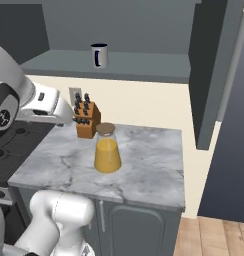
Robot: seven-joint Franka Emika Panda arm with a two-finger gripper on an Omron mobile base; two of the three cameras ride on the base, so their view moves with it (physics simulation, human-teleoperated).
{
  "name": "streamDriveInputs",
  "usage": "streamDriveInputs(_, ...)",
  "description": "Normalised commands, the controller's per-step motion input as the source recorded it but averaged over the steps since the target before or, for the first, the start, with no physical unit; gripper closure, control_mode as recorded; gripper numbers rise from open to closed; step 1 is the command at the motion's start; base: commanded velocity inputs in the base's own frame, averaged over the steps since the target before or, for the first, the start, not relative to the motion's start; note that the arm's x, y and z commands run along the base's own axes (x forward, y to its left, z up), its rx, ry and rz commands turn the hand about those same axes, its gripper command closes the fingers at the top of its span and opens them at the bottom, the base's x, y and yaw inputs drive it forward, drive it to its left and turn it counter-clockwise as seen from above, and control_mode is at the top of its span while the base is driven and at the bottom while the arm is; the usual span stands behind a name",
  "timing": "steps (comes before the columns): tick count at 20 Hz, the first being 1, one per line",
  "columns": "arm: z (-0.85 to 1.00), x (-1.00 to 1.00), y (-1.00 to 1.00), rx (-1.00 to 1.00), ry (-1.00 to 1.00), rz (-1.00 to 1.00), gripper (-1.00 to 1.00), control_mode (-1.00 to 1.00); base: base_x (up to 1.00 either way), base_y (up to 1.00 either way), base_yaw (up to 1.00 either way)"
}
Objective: There is a tray on the dining counter. Grab the cup, mug, and pitcher and place them on the tray. The pitcher may be placed next to the tray if it cannot fit the tray.
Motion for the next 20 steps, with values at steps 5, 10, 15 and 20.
streamDriveInputs(5,0.55,0.00,0.00,0.03,-0.05,0.01,-1.00,-1.00,0.00,0.00,0.00)
streamDriveInputs(10,0.49,0.00,0.00,0.01,-0.19,0.05,-1.00,-1.00,0.00,0.00,0.00)
streamDriveInputs(15,0.22,0.00,0.00,0.00,-0.30,0.05,-1.00,-1.00,0.00,0.00,0.00)
streamDriveInputs(20,0.21,0.02,0.00,0.02,-0.09,0.00,-1.00,-1.00,0.00,0.00,0.00)
